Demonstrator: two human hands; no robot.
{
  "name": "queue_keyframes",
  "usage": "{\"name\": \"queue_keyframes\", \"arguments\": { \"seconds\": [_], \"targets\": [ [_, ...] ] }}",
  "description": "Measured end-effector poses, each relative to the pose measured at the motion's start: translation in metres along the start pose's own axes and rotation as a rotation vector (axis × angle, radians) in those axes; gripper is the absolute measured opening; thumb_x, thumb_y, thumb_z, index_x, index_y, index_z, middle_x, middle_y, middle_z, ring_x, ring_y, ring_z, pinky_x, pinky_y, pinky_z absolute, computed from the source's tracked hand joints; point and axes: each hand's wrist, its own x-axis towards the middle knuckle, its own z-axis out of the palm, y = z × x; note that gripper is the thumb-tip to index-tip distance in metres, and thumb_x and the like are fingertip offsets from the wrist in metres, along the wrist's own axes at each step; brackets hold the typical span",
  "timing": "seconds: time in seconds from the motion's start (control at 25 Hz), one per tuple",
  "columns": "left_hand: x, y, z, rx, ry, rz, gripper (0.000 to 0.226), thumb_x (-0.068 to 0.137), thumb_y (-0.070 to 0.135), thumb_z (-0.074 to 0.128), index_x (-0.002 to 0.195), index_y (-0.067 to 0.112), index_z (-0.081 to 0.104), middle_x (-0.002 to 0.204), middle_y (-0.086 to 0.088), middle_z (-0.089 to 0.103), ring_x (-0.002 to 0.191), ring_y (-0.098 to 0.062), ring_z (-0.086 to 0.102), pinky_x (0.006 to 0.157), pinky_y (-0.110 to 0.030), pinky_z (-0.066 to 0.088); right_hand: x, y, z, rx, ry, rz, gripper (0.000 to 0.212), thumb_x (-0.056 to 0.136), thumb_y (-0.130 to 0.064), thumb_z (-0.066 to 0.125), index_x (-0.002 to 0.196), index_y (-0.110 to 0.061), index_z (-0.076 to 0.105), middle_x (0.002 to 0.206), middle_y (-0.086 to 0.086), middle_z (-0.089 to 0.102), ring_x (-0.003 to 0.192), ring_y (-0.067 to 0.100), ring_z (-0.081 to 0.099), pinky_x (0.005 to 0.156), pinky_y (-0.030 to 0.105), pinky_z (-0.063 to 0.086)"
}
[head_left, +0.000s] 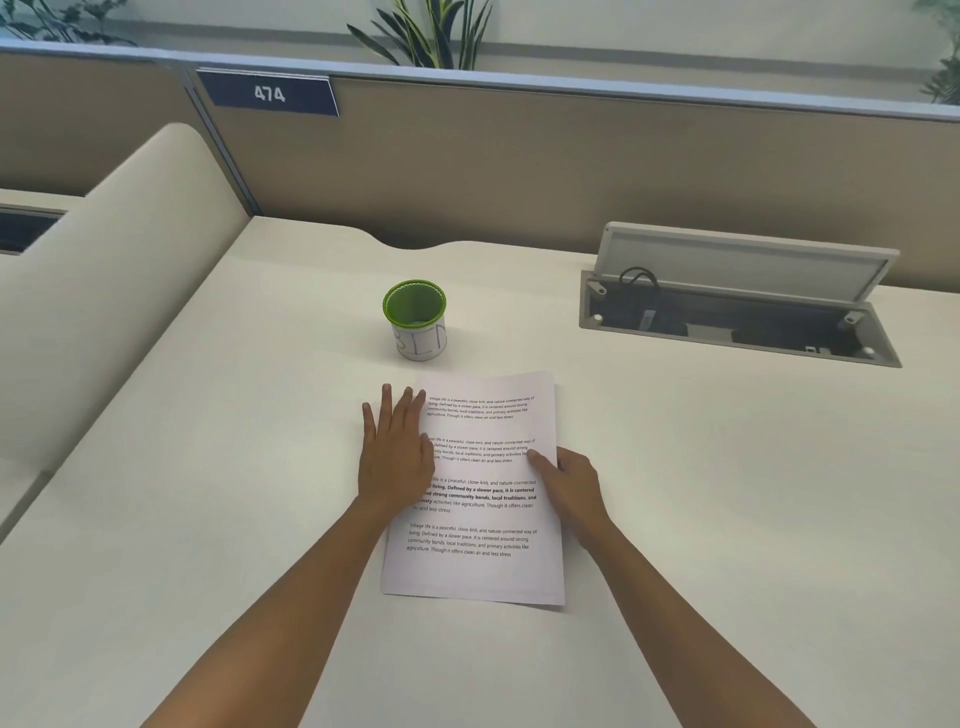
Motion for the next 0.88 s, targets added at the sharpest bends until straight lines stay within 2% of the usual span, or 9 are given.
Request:
{"name": "queue_keyframes", "arguments": {
  "seconds": [0.08, 0.2, 0.32, 0.48, 0.6, 0.76, 0.88],
  "targets": [
    [0.001, -0.001, 0.001, -0.085, 0.004, -0.018, 0.062, 0.097, 0.016, 0.042, 0.156, 0.011, 0.025, 0.165, -0.008, 0.022, 0.155, -0.030, -0.003, 0.124, -0.053, -0.004, -0.001, 0.002, 0.001, -0.001, 0.013, -0.015, 0.044, 0.093, -0.034, 0.063, 0.095, 0.010, 0.062, 0.100, 0.026, 0.071, 0.074, 0.019, 0.058, 0.071, 0.032, 0.046],
    [0.001, -0.004, 0.002, -0.194, 0.002, -0.037, 0.063, 0.095, 0.014, 0.041, 0.156, 0.011, 0.024, 0.165, -0.007, 0.020, 0.154, -0.030, -0.007, 0.123, -0.053, -0.006, -0.002, 0.003, 0.002, -0.002, 0.028, -0.019, 0.046, 0.093, -0.035, 0.062, 0.094, 0.011, 0.060, 0.085, 0.021, 0.069, 0.072, 0.018, 0.057, 0.068, 0.032, 0.045],
    [0.001, -0.007, 0.006, -0.302, 0.000, -0.057, 0.064, 0.094, 0.014, 0.040, 0.156, 0.012, 0.026, 0.165, -0.005, 0.021, 0.154, -0.029, -0.009, 0.123, -0.050, -0.009, -0.002, 0.004, 0.003, -0.007, 0.035, -0.023, 0.041, 0.093, -0.035, 0.062, 0.084, 0.005, 0.060, 0.076, 0.009, 0.065, 0.070, 0.019, 0.057, 0.065, 0.031, 0.045],
    [0.003, -0.011, 0.011, -0.445, -0.017, -0.110, 0.063, 0.095, 0.008, 0.043, 0.155, 0.014, 0.026, 0.166, -0.002, 0.020, 0.154, -0.025, -0.011, 0.122, -0.047, -0.013, -0.002, 0.005, 0.004, -0.007, 0.050, -0.039, 0.030, 0.094, -0.034, 0.061, 0.085, -0.006, 0.068, 0.086, 0.006, 0.076, 0.076, 0.022, 0.068, 0.072, 0.037, 0.056],
    [0.004, -0.013, 0.014, -0.470, -0.028, -0.099, 0.063, 0.095, 0.008, 0.042, 0.155, 0.015, 0.026, 0.166, 0.000, 0.018, 0.154, -0.025, -0.010, 0.122, -0.048, -0.013, -0.002, 0.005, 0.006, -0.012, 0.072, -0.043, 0.029, 0.093, -0.034, 0.061, 0.083, -0.008, 0.067, 0.085, 0.006, 0.076, 0.071, 0.017, 0.066, 0.066, 0.030, 0.051],
    [0.003, -0.012, 0.013, -0.495, -0.026, -0.101, 0.064, 0.095, 0.007, 0.042, 0.156, 0.014, 0.024, 0.166, 0.000, 0.019, 0.155, -0.025, -0.008, 0.123, -0.046, -0.012, -0.003, 0.005, 0.007, -0.007, 0.084, -0.041, 0.027, 0.093, -0.034, 0.062, 0.076, -0.014, 0.065, 0.073, 0.000, 0.071, 0.067, 0.014, 0.062, 0.062, 0.027, 0.046],
    [0.001, -0.011, 0.009, -0.507, -0.036, -0.101, 0.062, 0.096, 0.006, 0.042, 0.155, 0.013, 0.025, 0.165, 0.000, 0.022, 0.155, -0.023, -0.005, 0.123, -0.047, -0.010, -0.006, 0.003, 0.006, 0.002, 0.060, -0.052, 0.018, 0.094, -0.034, 0.061, 0.087, -0.020, 0.070, 0.086, -0.009, 0.075, 0.080, 0.013, 0.070, 0.068, 0.027, 0.052]
  ]
}}
